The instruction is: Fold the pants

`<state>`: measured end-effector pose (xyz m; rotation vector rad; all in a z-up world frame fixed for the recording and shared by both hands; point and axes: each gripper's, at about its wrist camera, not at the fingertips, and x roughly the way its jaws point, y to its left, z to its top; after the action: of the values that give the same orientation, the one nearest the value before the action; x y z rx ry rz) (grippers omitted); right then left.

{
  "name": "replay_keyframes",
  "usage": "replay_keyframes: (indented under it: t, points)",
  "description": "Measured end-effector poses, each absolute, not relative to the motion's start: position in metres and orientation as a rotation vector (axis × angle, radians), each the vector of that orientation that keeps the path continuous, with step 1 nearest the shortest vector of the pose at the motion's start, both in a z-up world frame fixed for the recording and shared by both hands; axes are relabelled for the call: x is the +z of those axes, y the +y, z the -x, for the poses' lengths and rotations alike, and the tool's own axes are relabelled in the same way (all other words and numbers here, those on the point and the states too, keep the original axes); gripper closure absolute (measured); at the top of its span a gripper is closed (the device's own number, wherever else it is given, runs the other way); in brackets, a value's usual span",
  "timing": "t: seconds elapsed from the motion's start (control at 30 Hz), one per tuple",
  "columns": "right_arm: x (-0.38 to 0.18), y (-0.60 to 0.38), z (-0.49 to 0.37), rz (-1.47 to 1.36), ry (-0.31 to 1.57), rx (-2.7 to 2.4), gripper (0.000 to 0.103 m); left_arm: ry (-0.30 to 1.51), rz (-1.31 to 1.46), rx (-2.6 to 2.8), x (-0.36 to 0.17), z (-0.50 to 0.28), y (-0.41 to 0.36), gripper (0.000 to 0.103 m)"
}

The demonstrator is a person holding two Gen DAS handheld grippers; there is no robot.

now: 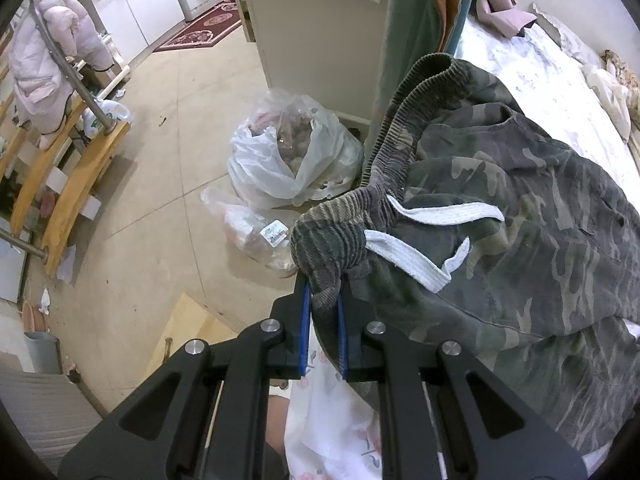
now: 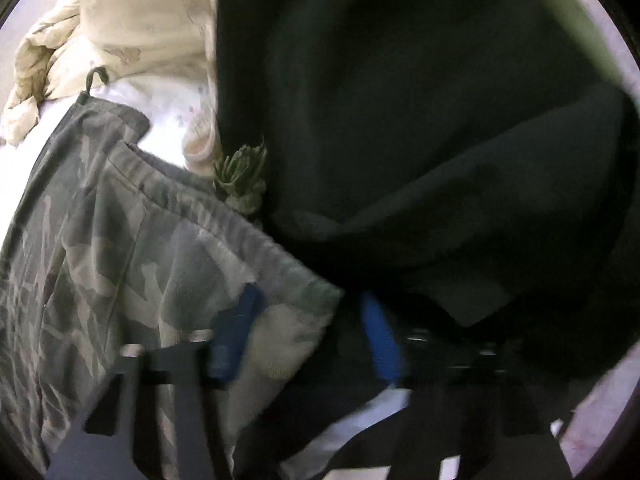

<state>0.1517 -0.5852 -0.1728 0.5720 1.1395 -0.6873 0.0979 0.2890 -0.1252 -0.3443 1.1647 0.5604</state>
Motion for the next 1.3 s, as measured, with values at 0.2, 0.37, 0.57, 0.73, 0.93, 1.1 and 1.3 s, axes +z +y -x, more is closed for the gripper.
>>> replay_keyframes:
  t: [0.2, 0.37, 0.57, 0.73, 0.93, 1.1, 1.3]
  points:
    - [-0.130, -0.579, -0.127, -0.604, 0.957, -0.661, 0.089, 1.154, 0.392, 0.565, -0.120, -0.093, 0.293, 0.095]
    - [-0.057, -0.567, -0.107, -0.629, 0.722, -0.642, 0.090, 1.105, 0.440, 0.550, -0.106, -0.085, 0.302, 0.095]
    - [-0.012, -0.565, -0.111, -0.670, 0.669, -0.622, 0.090, 1.065, 0.570, 0.529, -0.090, -0.075, 0.322, 0.095]
    - [-0.034, -0.576, -0.128, -0.681, 0.896, -0.570, 0.090, 1.084, 0.554, 0.539, -0.097, -0.080, 0.322, 0.095]
    - [-0.047, -0.576, -0.118, -0.691, 0.949, -0.576, 0.090, 1.089, 0.510, 0.556, -0.096, -0.091, 0.315, 0.095]
    - [-0.029, -0.578, -0.098, -0.782, 0.800, -0.465, 0.090, 1.096, 0.525, 0.560, -0.098, -0.091, 0.317, 0.095]
    - [-0.033, -0.567, -0.106, -0.655, 0.897, -0.510, 0.090, 1.097, 0.512, 0.552, -0.100, -0.090, 0.316, 0.095]
